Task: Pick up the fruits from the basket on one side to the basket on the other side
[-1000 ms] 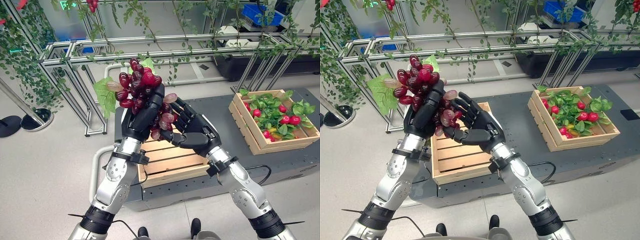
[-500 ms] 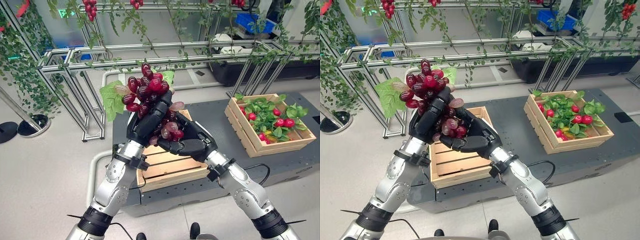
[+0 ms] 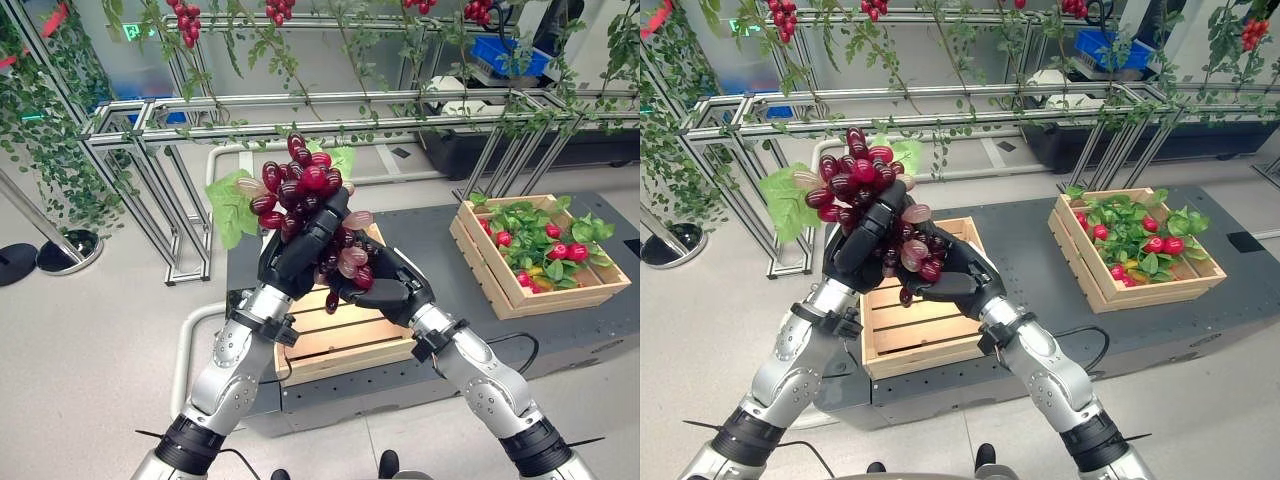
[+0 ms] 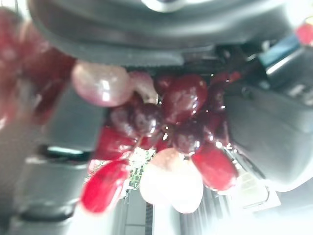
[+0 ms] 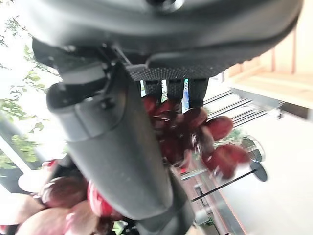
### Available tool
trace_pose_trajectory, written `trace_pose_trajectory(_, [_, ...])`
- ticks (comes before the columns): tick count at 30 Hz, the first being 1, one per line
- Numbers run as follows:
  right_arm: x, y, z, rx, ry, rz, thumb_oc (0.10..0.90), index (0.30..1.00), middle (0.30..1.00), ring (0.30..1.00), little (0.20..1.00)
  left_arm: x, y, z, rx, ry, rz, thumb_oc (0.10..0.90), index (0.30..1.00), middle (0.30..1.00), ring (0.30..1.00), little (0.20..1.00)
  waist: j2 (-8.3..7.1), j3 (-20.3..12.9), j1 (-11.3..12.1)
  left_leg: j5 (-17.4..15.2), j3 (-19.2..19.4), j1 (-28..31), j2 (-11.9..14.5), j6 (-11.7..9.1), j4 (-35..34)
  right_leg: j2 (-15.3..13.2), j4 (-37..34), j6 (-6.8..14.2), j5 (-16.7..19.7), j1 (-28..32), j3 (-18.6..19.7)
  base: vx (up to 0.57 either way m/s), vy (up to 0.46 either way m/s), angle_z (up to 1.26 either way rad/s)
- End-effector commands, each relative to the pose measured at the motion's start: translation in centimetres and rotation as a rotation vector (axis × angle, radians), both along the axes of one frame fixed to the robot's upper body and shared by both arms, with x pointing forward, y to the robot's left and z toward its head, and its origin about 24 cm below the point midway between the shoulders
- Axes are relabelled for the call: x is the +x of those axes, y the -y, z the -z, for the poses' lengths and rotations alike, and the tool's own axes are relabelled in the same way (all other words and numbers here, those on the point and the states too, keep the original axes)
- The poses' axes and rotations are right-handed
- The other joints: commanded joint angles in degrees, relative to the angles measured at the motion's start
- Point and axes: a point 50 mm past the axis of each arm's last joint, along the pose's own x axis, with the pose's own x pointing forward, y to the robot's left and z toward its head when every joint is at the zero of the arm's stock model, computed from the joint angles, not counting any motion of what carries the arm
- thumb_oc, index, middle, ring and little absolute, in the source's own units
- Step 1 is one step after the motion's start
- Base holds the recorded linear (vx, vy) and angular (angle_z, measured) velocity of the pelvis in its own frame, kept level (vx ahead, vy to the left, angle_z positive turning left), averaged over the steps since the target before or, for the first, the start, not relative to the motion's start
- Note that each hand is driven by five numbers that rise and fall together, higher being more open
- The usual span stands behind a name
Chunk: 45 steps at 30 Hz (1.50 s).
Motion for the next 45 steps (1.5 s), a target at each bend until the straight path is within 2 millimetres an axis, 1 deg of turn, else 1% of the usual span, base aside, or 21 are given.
trace_pose_trajectory(1, [1.0, -1.0, -3.5, 0.119, 0.152, 0.030, 0.400, 0.300, 0.300, 0.300, 0.300, -1.9, 3.7, -5.1, -0.069, 0.316, 0.215, 0.400, 0.300, 0.300, 0.300, 0.300, 1.34, -4.8, 0.4, -7.5, -1.3, 2.4, -2.9, 1.6, 0.5, -1.6, 0.1, 2.7, -3.4, 2.9, -1.1, 0.02, -0.034, 0.00])
trace_pose_trajectory(4, [0.8, -0.6, -3.2, 0.136, 0.141, 0.060, 0.400, 0.300, 0.300, 0.300, 0.300, -1.8, 3.4, -4.7, -0.024, 0.314, 0.189, 0.400, 0.300, 0.300, 0.300, 0.300, 1.36, -4.8, 0.4, -7.5, -1.1, 2.5, -3.0, 1.7, 0.5, -1.5, 0.1, 2.7, -3.4, 2.7, -0.9, 0.03, -0.062, 0.00])
trace_pose_trajectory(5, [0.8, -0.3, -3.0, 0.137, 0.135, 0.073, 0.400, 0.300, 0.300, 0.300, 0.300, -1.8, 3.2, -4.5, -0.008, 0.315, 0.177, 0.413, 0.319, 0.319, 0.319, 0.319, 1.33, -4.8, 0.3, -7.5, -0.9, 2.7, -2.9, 1.7, 0.5, -1.3, 0.1, 2.6, -3.5, 2.7, -0.9, 0.03, -0.094, 0.00])
trace_pose_trajectory(7, [0.7, 0.1, -2.8, 0.131, 0.127, 0.090, 0.400, 0.300, 0.300, 0.300, 0.300, -1.8, 2.8, -4.4, 0.019, 0.322, 0.158, 0.496, 0.444, 0.444, 0.444, 0.444, 1.29, -4.8, 0.2, -7.4, -0.7, 2.7, -2.7, 1.6, 0.5, -0.9, 0.1, 2.4, -3.6, 2.6, -0.5, 0.02, -0.105, -0.01])
trace_pose_trajectory(9, [0.5, 0.7, -2.5, 0.123, 0.117, 0.117, 0.400, 0.300, 0.300, 0.300, 0.300, -2.0, 2.4, -4.3, 0.063, 0.348, 0.117, 0.664, 0.695, 0.695, 0.695, 0.695, 1.23, -4.8, 0.0, -7.3, -0.7, 2.6, -2.2, 1.5, 0.5, -0.2, 0.1, 2.0, -3.8, 2.2, 0.0, 0.01, -0.133, -0.02])
trace_pose_trajectory(10, [0.5, 0.9, -2.4, 0.120, 0.113, 0.125, 0.400, 0.300, 0.300, 0.300, 0.300, -2.0, 2.2, -4.3, 0.079, 0.356, 0.108, 0.800, 0.900, 0.900, 0.900, 0.900, 1.20, -4.9, -0.1, -7.2, -0.6, 2.5, -2.1, 1.4, 0.5, 0.0, 0.1, 1.9, -3.8, 2.2, 0.2, 0.01, -0.157, -0.02])
trace_pose_trajectory(18, [0.2, 4.1, -1.5, 0.108, 0.083, 0.238, 0.400, 0.300, 0.300, 0.300, 0.300, -1.4, 0.1, -3.9, 0.144, 0.342, -0.027, 0.800, 0.900, 0.900, 0.900, 0.900, 0.28, -4.8, -1.1, -5.0, -1.5, 1.6, 0.4, -0.1, 1.2, 4.0, 0.1, -0.4, -4.4, 1.0, 3.6, 0.01, -0.192, -0.07])
trace_pose_trajectory(22, [0.1, 5.7, -1.5, 0.086, 0.095, 0.277, 0.400, 0.300, 0.300, 0.300, 0.300, -1.2, -0.8, -4.1, 0.151, 0.350, -0.105, 0.800, 0.900, 0.900, 0.900, 0.900, -0.82, -3.8, -0.9, -6.0, -4.3, -2.7, 0.3, -0.6, 10.4, 4.5, 0.1, -1.6, -4.0, 1.0, 5.3, -0.02, -0.122, -0.24])
trace_pose_trajectory(24, [-0.2, 6.5, -1.4, 0.067, 0.106, 0.298, 0.400, 0.300, 0.300, 0.300, 0.300, -1.2, -1.5, -4.1, 0.159, 0.345, -0.141, 0.800, 0.900, 0.900, 0.900, 0.900, -1.33, -3.0, -0.5, -7.3, -8.2, -5.2, -1.6, 0.1, 15.4, 4.4, 0.1, -2.1, -3.7, 1.3, 6.6, 0.00, 0.009, -0.35])
trace_pose_trajectory(25, [-0.3, 6.6, -1.3, 0.066, 0.106, 0.296, 0.400, 0.300, 0.300, 0.300, 0.300, -1.3, -1.8, -3.9, 0.165, 0.343, -0.160, 0.800, 0.900, 0.900, 0.900, 0.900, -1.36, -2.9, 0.1, -8.8, -11.3, -5.6, -3.8, 1.0, 15.5, 4.3, 0.1, -1.9, -3.4, 1.3, 7.7, 0.03, 0.088, -0.36])
trace_pose_trajectory(27, [-0.3, 6.7, -1.3, 0.065, 0.106, 0.292, 0.400, 0.300, 0.300, 0.300, 0.300, -1.5, -2.5, -3.6, 0.182, 0.338, -0.199, 0.800, 0.900, 0.900, 0.900, 0.900, -1.08, -2.7, 0.8, -9.7, -16.5, -5.1, -6.3, 2.4, 13.7, 4.4, 0.1, -1.8, -3.0, 1.4, 10.4, 0.06, 0.159, -0.63])
trace_pose_trajectory(30, [-0.2, 6.3, -1.5, 0.080, 0.096, 0.281, 0.400, 0.300, 0.300, 0.300, 0.300, -1.7, -3.3, -3.1, 0.213, 0.319, -0.244, 0.800, 0.900, 0.900, 0.900, 0.900, -0.37, -2.9, 1.9, -9.5, -23.9, -3.7, -9.2, 3.5, 11.0, 4.8, 0.3, -1.6, -2.5, 1.5, 14.3, 0.04, 0.216, -0.87])
trace_pose_trajectory(32, [-0.1, 6.0, -1.8, 0.092, 0.101, 0.277, 0.400, 0.300, 0.300, 0.300, 0.300, -1.6, -3.7, -2.9, 0.220, 0.296, -0.257, 0.800, 0.900, 0.900, 0.900, 0.900, -0.01, -2.7, 2.3, -10.2, -26.6, -3.5, -10.5, 3.7, 12.1, 4.4, 1.5, -1.0, -2.6, 0.8, 16.2, -0.01, 0.330, -1.19])
trace_pose_trajectory(35, [0.0, 5.6, -2.0, 0.144, 0.102, 0.279, 0.400, 0.300, 0.300, 0.300, 0.300, -1.1, -3.3, -2.5, 0.196, 0.252, -0.190, 0.800, 0.900, 0.900, 0.900, 0.900, 0.89, -2.2, 1.8, -10.9, -24.6, -3.3, -11.1, 4.1, 12.5, 3.0, 3.1, -0.1, -2.6, -0.4, 16.0, -0.08, 0.412, -0.91])
trace_pose_trajectory(36, [0.1, 5.6, -1.9, 0.182, 0.110, 0.290, 0.400, 0.300, 0.300, 0.300, 0.300, -0.7, -2.6, -2.2, 0.170, 0.225, -0.114, 0.800, 0.900, 0.900, 0.900, 0.900, 1.47, -1.8, 1.2, -10.9, -23.0, -2.4, -11.1, 4.5, 11.0, 1.8, 4.1, 1.0, -2.2, -1.9, 15.4, -0.12, 0.488, -0.50])
trace_pose_trajectory(38, [0.2, 5.5, -1.9, 0.222, 0.114, 0.284, 0.400, 0.300, 0.300, 0.300, 0.300, -0.5, -2.2, -2.0, 0.168, 0.214, -0.071, 0.800, 0.900, 0.900, 0.900, 0.900, 1.97, -1.6, 0.8, -10.9, -22.3, -1.5, -11.3, 4.9, 9.4, 0.7, 5.1, 1.9, -1.8, -3.5, 14.8, -0.13, 0.441, -0.35])
trace_pose_trajectory(39, [0.3, 5.4, -2.0, 0.282, 0.115, 0.289, 0.400, 0.300, 0.300, 0.300, 0.300, -0.4, -1.7, -1.6, 0.178, 0.199, -0.015, 0.800, 0.900, 0.900, 0.900, 0.900, 2.80, -1.2, 0.3, -10.6, -22.1, -0.4, -11.8, 5.6, 6.9, -0.4, 7.1, 3.1, -1.1, -6.3, 14.4, -0.10, 0.336, -0.19])
trace_pose_trajectory(40, [0.3, 5.4, -2.0, 0.284, 0.115, 0.289, 0.400, 0.300, 0.300, 0.300, 0.300, -0.3, -1.6, -1.6, 0.178, 0.196, -0.010, 0.800, 0.900, 0.900, 0.900, 0.900, 2.87, -1.2, 0.3, -10.5, -22.1, -0.3, -11.9, 5.7, 6.6, -0.4, 7.4, 3.2, -1.1, -6.6, 14.5, -0.15, 0.538, -0.28])
trace_pose_trajectory(42, [0.1, 5.5, -2.1, 0.318, 0.130, 0.309, 0.400, 0.300, 0.300, 0.300, 0.300, -0.3, -1.2, -1.0, 0.177, 0.171, 0.035, 0.800, 0.900, 0.900, 0.900, 0.900, 3.70, -1.1, -0.3, -10.0, -22.2, 0.2, -12.6, 6.3, 4.5, -0.9, 8.5, 3.5, 0.4, -8.6, 15.5, -0.10, 0.390, -0.24])
trace_pose_trajectory(44, [-0.4, 5.8, -1.8, 0.391, 0.116, 0.350, 0.400, 0.300, 0.300, 0.300, 0.300, -0.3, -1.2, -0.4, 0.183, 0.134, 0.072, 0.800, 0.900, 0.900, 0.900, 0.900, 4.18, -0.7, -1.0, -10.1, -22.0, 0.5, -13.7, 6.6, 3.6, -2.0, 9.6, 3.8, 5.6, -11.6, 16.7, -0.09, 0.330, -0.28])
trace_pose_trajectory(45, [-0.5, 5.8, -1.8, 0.400, 0.117, 0.353, 0.400, 0.300, 0.300, 0.300, 0.300, -0.3, -1.2, -0.3, 0.178, 0.124, 0.082, 0.800, 0.900, 0.900, 0.900, 0.900, 4.17, -0.6, -1.0, -10.3, -21.8, 0.6, -13.8, 6.7, 3.6, -2.4, 9.4, 4.0, 6.6, -12.0, 16.5, -0.06, 0.200, -0.32])
